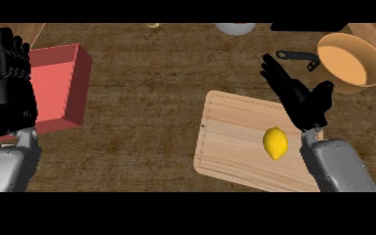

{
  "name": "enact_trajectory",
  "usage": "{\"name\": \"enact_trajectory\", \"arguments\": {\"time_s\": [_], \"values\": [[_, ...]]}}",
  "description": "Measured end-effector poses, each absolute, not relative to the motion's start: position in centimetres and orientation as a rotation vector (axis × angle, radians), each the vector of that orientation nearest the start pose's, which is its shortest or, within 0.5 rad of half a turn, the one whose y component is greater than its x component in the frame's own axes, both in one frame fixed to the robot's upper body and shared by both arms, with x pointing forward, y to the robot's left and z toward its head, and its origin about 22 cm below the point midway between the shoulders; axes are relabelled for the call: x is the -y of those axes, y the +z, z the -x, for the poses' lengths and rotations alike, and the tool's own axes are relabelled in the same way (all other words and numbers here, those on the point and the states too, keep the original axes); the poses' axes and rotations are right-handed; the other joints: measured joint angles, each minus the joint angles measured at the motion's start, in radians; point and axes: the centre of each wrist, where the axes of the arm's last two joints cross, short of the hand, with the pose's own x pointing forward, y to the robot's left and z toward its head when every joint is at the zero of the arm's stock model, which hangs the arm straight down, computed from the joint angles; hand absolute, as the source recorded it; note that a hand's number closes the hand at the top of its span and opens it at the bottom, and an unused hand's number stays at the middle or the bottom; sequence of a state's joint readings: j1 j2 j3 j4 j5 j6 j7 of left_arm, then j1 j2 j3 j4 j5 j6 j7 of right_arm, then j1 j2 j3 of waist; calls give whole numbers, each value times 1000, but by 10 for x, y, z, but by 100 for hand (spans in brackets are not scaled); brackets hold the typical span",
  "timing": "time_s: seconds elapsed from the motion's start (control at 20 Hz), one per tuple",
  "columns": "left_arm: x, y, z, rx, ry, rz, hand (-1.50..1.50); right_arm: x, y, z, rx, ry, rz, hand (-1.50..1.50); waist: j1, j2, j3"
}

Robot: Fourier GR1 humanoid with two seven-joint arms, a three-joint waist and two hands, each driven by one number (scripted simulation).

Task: Pick the lemon from the cutting board and place it in the pot

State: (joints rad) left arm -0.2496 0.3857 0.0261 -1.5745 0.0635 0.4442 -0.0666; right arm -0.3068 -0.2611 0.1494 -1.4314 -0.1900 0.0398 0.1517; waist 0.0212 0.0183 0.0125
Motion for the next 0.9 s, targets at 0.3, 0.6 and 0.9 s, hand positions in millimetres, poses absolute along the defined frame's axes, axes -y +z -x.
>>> {"name": "enact_trajectory", "arguments": {"time_s": [0.3, 0.6, 0.9], "values": [[-291, 84, -291, 1793, 87, -418, 0, 305, 57, -315, 1677, 280, 45, 150, -16, -10, -8], [-279, 78, -288, 1679, 73, -260, 0, 368, 38, -298, 1757, 415, 417, -150, -14, -9, -11], [-275, 79, -280, 1627, 70, -211, 0, 398, 28, -284, 1909, 469, 405, -150, -17, -16, -11]]}}
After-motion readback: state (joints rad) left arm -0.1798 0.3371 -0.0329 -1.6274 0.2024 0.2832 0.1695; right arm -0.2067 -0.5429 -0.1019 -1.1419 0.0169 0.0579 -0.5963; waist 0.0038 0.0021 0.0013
